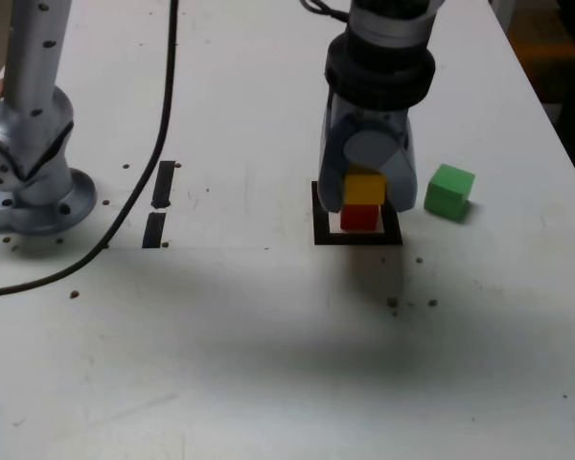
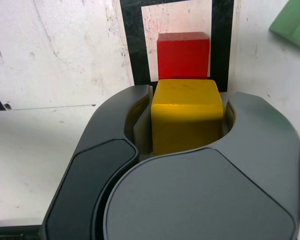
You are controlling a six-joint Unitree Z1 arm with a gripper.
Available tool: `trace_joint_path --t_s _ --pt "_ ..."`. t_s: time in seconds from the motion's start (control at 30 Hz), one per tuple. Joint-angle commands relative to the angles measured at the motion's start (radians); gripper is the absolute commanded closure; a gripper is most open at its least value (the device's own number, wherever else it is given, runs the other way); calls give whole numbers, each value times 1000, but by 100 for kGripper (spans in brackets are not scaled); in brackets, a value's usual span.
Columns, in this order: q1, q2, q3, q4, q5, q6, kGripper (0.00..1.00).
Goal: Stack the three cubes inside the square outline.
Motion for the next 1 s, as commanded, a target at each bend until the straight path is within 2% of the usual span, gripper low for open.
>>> trace_joint_path --t_s 0.0,0.3,0.77,0.87,0.97 --pt "5 -6 4 0 5 0 78" --pt "33 1 19 3 64 -4 78" --pt "35 39 9 -9 59 0 75" --pt "35 43 5 -11 57 0 70" --pt "35 46 4 -11 56 1 60"
